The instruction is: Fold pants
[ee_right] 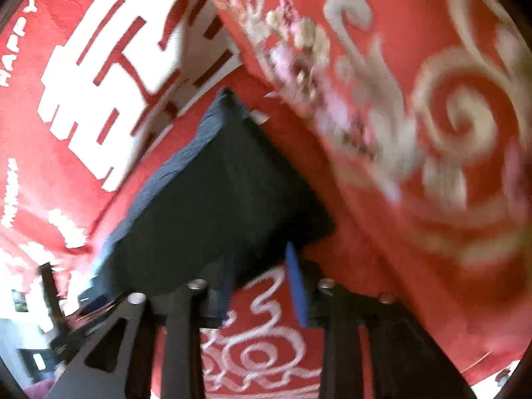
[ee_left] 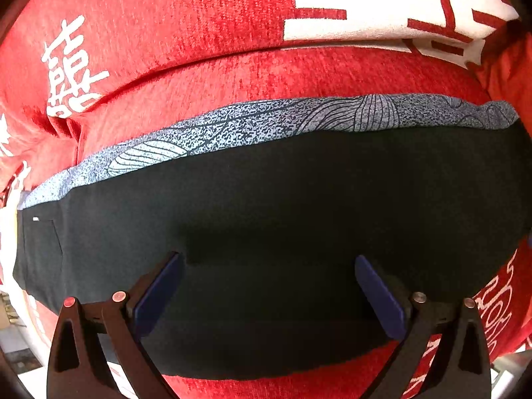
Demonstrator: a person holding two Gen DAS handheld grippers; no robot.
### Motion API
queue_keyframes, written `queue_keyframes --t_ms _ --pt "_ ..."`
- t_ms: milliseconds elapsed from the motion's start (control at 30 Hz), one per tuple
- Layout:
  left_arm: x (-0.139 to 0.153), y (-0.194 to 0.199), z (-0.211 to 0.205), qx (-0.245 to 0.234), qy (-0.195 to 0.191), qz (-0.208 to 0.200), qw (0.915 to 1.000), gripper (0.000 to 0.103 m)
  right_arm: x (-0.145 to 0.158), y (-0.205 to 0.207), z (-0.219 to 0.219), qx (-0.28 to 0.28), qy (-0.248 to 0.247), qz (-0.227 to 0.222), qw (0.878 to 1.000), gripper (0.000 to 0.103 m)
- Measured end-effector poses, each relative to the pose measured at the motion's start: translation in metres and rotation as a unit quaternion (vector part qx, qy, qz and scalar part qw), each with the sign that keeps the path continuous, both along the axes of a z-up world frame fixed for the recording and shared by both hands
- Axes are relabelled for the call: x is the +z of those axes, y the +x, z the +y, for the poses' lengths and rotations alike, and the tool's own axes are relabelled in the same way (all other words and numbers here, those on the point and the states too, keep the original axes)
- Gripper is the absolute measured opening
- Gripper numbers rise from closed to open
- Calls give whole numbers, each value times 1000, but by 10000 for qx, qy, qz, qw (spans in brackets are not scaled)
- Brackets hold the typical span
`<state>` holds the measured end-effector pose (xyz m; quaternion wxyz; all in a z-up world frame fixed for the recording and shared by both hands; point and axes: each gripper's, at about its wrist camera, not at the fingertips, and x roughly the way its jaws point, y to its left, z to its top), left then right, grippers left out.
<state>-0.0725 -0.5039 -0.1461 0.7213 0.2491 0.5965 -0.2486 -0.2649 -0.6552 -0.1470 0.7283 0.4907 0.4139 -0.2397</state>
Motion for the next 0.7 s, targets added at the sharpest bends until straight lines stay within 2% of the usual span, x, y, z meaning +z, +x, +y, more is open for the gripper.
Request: queue_keyframes --t_ms 33,100,233,400,533,567,600,633,667,700 --pt "0 1 1 16 -3 -2 10000 103 -2 -3 3 -4 172 -123 9998 47" --pt "1 -2 0 23 3 -36 10000 103 -11 -9 12 -96 530 -342 9980 47" --pt "1 -1 1 -13 -7 -64 10000 103 -24 -13 19 -439 710 -695 9941 47" --pt "-1 0 3 11 -99 -51 9999 103 -29 -4 16 -674 377 -1222 9895 47" --pt "-3 0 5 -6 -177 -39 9998 103 -29 14 7 -850 287 -1319 9872 51" --pt "-3 1 4 -39 -173 -7 9998 103 -28 19 5 -851 330 -1268 9877 43" --pt "-1 3 3 -57 -135 24 9999 103 -26 25 2 -812 366 -1014 9909 32" --pt "4 4 3 -40 -115 15 9999 97 -23 26 1 -774 363 -942 9919 17" --pt "11 4 4 -41 -204 -22 9998 82 -16 26 0 -722 351 -995 9918 15" --pt "18 4 3 -85 -301 -25 9995 79 -8 27 1 -624 275 -1031 9923 15"
